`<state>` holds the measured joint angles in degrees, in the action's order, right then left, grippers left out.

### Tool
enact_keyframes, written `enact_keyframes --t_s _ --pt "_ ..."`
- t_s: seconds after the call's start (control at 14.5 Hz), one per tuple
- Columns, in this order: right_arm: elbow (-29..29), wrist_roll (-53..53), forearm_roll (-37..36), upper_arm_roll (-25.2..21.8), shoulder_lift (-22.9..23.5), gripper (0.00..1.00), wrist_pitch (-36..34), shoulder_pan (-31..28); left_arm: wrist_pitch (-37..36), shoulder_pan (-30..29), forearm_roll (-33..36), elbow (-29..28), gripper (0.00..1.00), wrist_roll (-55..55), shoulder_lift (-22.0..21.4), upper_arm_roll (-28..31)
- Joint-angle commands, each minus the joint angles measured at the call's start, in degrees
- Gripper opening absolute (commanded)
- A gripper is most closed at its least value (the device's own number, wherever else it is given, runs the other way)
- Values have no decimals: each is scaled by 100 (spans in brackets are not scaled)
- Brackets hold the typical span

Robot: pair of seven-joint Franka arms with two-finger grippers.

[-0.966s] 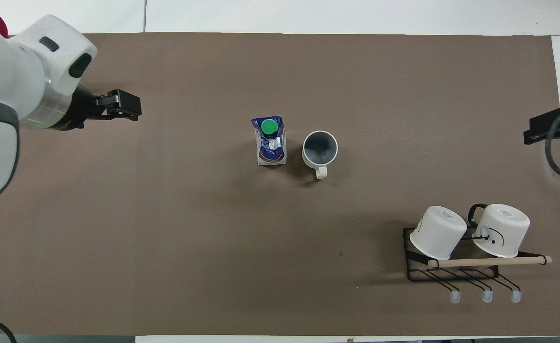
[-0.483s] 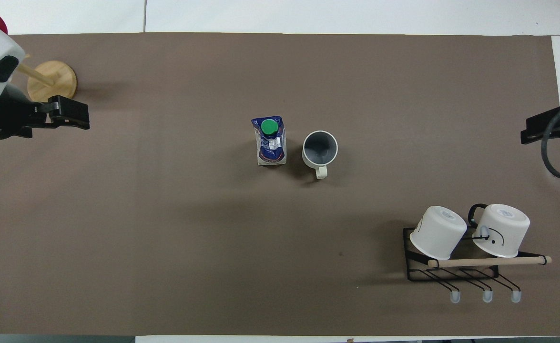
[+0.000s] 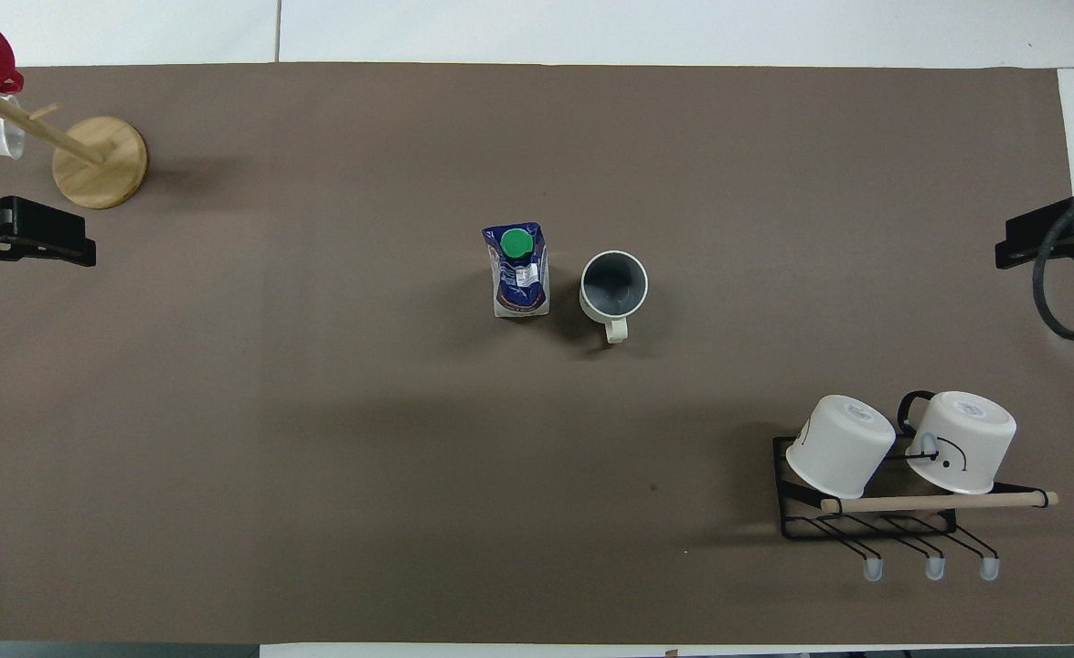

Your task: Place cup and milk on table

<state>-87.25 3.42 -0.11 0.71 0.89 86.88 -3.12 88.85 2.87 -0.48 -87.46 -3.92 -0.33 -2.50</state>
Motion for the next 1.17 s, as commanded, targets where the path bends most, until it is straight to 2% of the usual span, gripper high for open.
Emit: enact_keyframes --t_s 0.0,0.34,1.1 --pt "32 19 -15 43 25 100 31 -5 9 -120 -154 -262 100 436 -178 -5" --pt "-38 -8 -15 43 -1 100 23 48 71 -120 -163 -474 100 445 -292 -13" --pt "-82 -25 -24 35 -19 100 110 40 54 -102 -154 -456 100 427 -310 -22"
